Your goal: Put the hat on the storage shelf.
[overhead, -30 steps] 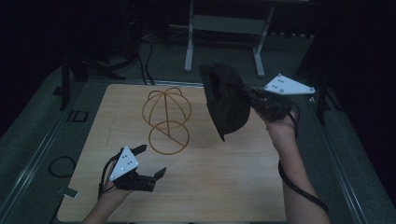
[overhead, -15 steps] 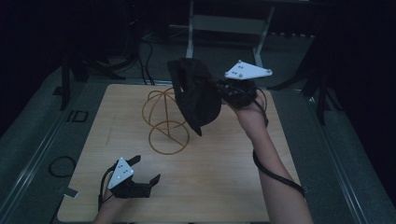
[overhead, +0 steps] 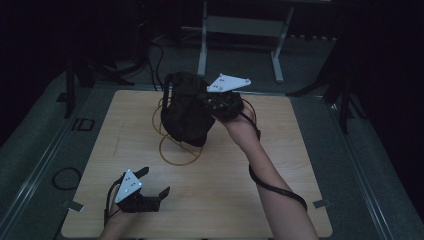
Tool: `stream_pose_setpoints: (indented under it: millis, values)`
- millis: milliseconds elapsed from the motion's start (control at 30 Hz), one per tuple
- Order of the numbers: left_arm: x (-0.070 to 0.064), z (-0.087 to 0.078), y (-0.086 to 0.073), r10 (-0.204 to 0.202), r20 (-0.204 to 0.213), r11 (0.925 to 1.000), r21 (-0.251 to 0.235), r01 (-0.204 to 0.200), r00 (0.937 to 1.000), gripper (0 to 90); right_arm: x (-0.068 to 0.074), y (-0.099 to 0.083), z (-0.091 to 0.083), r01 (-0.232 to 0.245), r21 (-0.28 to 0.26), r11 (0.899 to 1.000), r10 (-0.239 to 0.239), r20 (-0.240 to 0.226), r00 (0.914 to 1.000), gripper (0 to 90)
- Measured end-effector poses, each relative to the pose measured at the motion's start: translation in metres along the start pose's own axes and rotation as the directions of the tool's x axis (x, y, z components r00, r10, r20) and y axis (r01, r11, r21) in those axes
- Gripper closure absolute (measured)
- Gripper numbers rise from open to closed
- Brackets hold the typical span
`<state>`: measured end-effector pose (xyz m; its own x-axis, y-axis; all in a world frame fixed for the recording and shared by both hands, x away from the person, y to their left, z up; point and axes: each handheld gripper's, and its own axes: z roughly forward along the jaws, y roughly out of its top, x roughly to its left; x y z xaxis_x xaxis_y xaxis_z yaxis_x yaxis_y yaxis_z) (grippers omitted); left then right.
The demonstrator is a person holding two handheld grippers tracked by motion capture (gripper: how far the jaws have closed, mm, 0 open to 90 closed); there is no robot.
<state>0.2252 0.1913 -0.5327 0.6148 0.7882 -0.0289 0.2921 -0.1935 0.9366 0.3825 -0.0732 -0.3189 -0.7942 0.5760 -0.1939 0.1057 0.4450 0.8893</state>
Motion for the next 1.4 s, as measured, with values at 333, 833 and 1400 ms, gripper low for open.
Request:
stream_pose_setpoints:
  millis: [333, 833, 1400]
  values:
    - [0.001, 0.000, -0.001, 0.001, -0.002, 1.0000, 0.003, -0.001, 1.0000, 2.9, 0.006, -0.005, 0.019, -0.024, 0.036, 0.999, 0.026, -0.059, 0.9979, 88.7]
    - [0.001, 0.001, -0.003, 0.003, 0.003, 1.0000, 0.008, -0.003, 1.0000, 2.9, 0.011, -0.012, 0.035, -0.039, 0.053, 0.998, 0.043, -0.082, 0.9957, 84.2]
    - [-0.001, 0.001, -0.003, -0.003, 0.009, 1.0000, 0.000, 0.003, 1.0000, 2.9, 0.015, -0.007, 0.031, -0.047, 0.050, 0.998, 0.053, -0.126, 0.9907, 53.5]
